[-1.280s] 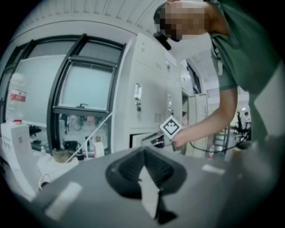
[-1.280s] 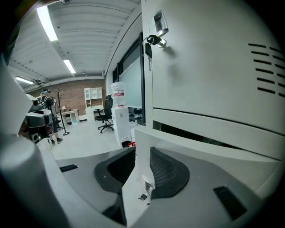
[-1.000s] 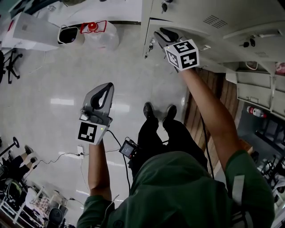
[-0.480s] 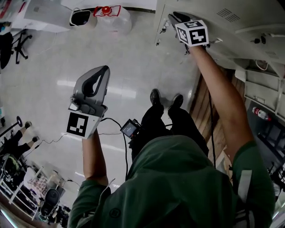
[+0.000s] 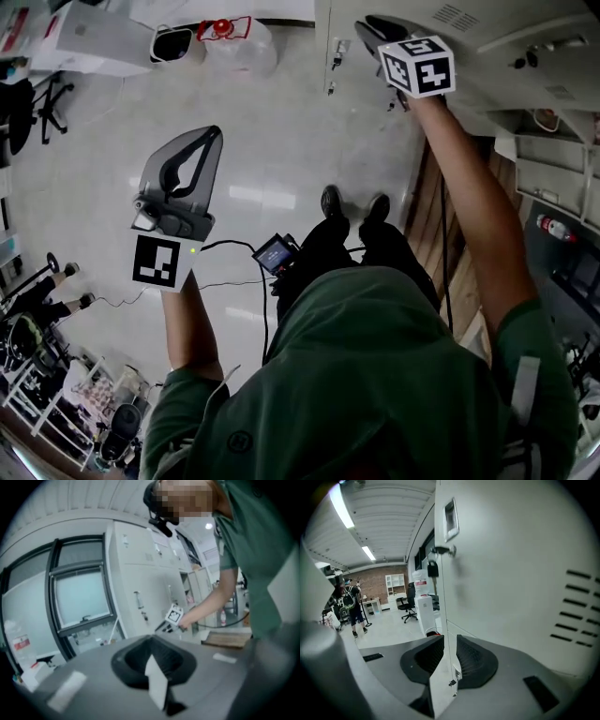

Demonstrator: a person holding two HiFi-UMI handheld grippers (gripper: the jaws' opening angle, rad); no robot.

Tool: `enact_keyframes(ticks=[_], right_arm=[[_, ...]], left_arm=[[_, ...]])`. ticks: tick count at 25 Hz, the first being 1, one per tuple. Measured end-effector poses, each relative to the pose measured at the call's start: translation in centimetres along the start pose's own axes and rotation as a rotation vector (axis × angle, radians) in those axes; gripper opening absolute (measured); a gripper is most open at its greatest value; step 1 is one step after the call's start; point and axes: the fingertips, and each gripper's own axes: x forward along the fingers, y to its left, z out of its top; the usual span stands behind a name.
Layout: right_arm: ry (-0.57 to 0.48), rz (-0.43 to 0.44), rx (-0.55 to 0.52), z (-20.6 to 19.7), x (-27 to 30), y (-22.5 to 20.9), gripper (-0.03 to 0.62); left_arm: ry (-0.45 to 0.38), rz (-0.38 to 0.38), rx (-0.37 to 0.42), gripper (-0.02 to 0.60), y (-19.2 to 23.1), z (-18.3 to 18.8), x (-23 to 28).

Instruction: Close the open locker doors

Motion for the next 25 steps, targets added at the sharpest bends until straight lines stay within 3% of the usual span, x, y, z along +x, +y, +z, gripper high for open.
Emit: enact_keyframes(ticks=[2, 6, 10, 13, 15, 18, 23, 25], right_arm=[[-0.044, -0.002, -0.003, 1.4, -2.6, 0.6, 0.08], [-0.119, -0.011, -0.009, 3.0, -8.7, 1.8, 0.08], [-0.172, -0.058, -0.006, 3.0, -15.3, 1.7, 0.08], [-0.202, -0.113, -0.004, 2.8, -20.1, 1.2, 0.078], [-0.224, -0.147, 0.001, 2.9, -23.2, 1.1, 0.08], [-0.26, -0.194, 0.01, 3.1, -27.7, 1.2, 0.08], [-0.31, -0.269, 0.039, 3.6, -34.1, 1.7, 0.078], [-0.326, -0.287, 0.055, 3.7, -36.6, 1.8, 0.08]], left_arm=[[0.048, -0.005, 0.055, 0.002, 0.3, -1.9, 0.5], [0.136, 0.001, 0.074, 0.002, 1.2, -7.2, 1.0], [0.328, 0.007, 0.202, 0.002, 2.9, -13.0, -0.1], [0.407, 0.03, 0.293, 0.002, 4.8, -13.9, -1.4], [0.365, 0.04, 0.269, 0.002, 5.2, -11.5, -1.5], [0.212, -0.002, 0.155, 0.002, 3.6, -5.0, 0.1], [-0.061, -0.191, -0.032, 0.002, -3.1, 8.7, 3.8], [-0.141, -0.279, -0.064, 0.002, -6.2, 13.1, 4.4]])
